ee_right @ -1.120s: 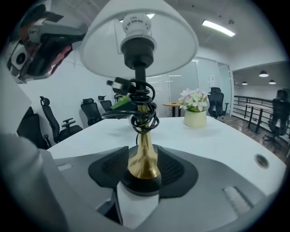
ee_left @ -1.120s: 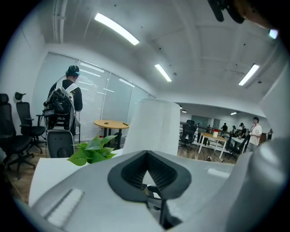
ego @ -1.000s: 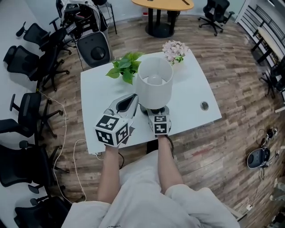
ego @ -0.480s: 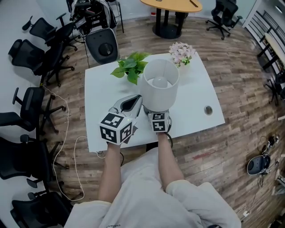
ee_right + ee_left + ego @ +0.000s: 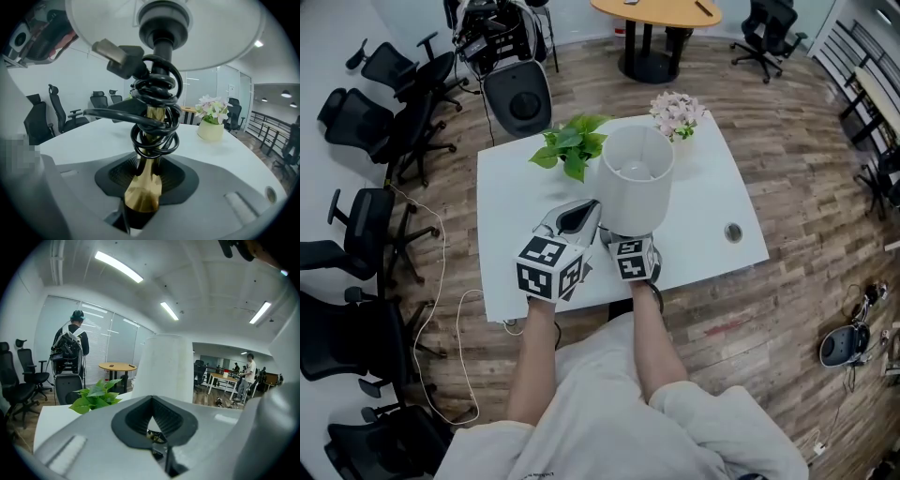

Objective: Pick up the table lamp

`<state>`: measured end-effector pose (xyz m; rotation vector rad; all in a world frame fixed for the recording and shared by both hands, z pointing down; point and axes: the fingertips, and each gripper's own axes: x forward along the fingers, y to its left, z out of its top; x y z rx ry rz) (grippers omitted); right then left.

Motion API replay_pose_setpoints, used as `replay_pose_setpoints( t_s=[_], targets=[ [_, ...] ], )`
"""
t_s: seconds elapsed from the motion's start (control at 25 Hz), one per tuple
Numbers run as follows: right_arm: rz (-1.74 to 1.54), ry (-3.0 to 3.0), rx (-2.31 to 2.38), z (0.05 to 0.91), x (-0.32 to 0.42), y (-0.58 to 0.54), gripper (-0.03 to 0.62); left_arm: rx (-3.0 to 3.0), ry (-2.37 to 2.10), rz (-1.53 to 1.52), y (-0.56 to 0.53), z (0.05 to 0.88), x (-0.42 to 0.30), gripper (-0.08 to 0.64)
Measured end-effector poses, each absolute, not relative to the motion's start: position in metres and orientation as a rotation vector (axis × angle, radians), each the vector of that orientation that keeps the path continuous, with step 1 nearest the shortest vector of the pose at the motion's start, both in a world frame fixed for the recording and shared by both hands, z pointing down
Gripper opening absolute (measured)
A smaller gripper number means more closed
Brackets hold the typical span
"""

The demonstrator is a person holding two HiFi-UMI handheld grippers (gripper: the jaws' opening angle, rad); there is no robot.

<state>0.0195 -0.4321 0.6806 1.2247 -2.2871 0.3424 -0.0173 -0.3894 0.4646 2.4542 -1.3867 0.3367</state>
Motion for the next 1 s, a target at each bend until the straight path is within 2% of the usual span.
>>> replay_pose_setpoints(
  t_s=[0.72, 1.0],
  targets=[
    [0.342, -2.375, 1.055, 0.639, 0.038, -0.452, 0.156, 2.324, -1.494, 0.227, -0.427, 0.439, -0.014, 0.000],
    [0.345, -2.374, 0.966, 0.634, 0.031, -0.464, 0.158, 2.224, -1.576, 0.201, -0.437, 0.447, -0.042, 0.000]
  ],
)
